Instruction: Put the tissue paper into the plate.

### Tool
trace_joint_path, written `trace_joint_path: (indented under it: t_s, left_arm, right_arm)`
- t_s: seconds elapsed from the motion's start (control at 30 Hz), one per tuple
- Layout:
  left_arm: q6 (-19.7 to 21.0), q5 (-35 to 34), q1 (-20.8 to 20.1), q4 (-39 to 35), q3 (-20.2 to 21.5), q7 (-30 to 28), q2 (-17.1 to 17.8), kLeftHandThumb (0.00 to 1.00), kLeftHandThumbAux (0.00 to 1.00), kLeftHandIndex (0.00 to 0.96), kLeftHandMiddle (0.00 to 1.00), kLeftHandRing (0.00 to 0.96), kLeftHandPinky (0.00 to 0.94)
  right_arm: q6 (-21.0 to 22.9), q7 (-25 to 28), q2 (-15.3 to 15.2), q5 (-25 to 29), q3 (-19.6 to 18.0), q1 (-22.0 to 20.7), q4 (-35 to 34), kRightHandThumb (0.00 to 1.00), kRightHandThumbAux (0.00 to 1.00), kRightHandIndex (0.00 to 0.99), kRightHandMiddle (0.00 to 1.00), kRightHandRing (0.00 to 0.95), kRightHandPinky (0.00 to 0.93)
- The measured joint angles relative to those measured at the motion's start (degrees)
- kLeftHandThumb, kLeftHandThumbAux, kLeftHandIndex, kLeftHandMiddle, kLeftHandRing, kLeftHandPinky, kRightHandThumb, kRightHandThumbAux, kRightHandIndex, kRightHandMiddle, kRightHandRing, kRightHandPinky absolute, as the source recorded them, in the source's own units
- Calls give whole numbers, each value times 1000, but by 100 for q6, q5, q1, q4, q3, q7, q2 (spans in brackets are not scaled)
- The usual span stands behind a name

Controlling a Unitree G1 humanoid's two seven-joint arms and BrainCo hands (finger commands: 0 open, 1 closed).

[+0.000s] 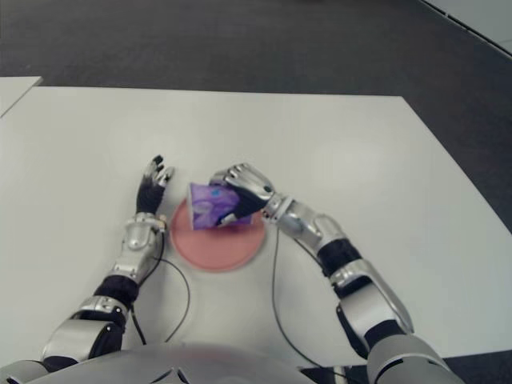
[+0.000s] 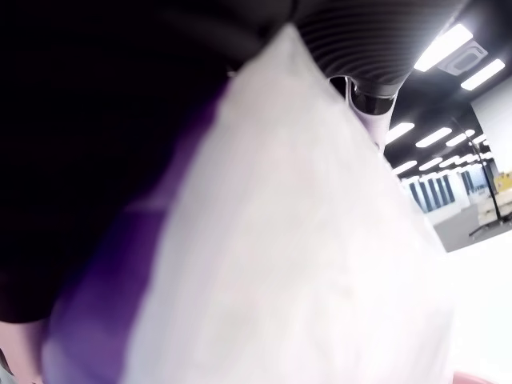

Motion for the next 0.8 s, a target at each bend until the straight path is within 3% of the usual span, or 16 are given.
trace_joint_path:
  t_s: [0.4,0.53,0.57,0.6,0.63,0.67,0.7,0.8]
  left_arm:
    - [1,-39,-41,66,5,-90,51,0,434,0,0,0,0]
    - [7,-58,-46,66,11,-102,51,0,433,0,0,0,0]
    - [9,-59,-47,66,11,-102,51,0,433,0,0,0,0]
    - [10,-60,-47,66,11,-102,51,0,432,0,0,0,0]
    - [10,-59,-48,66,11,-102,51,0,432,0,0,0,0]
    - [10,-59,-48,66,11,-102,51,0,433,0,0,0,0]
    - [9,-58,-47,66,10,-102,51,0,433,0,0,0,0]
    - [9,-58,-47,65,8,-102,51,0,434,0,0,0,0]
  right_arm:
    - [135,327,1,25,22,-18,-44,856,675,400,536,843,834]
    - [186,594,4,129,18,-24,-66,856,675,403,535,805,781]
    - [202,676,7,171,13,-27,-73,853,675,402,536,738,709]
    - [210,765,9,239,8,-32,-77,738,614,340,447,567,553]
    - [213,879,11,318,3,-38,-77,696,593,318,415,506,496]
    - [214,969,10,372,-3,-46,-77,574,532,225,272,323,317]
    - [213,1086,3,420,-1,-62,-78,495,494,165,179,207,203]
    - [207,1350,-54,466,23,-132,-107,393,425,63,58,67,66]
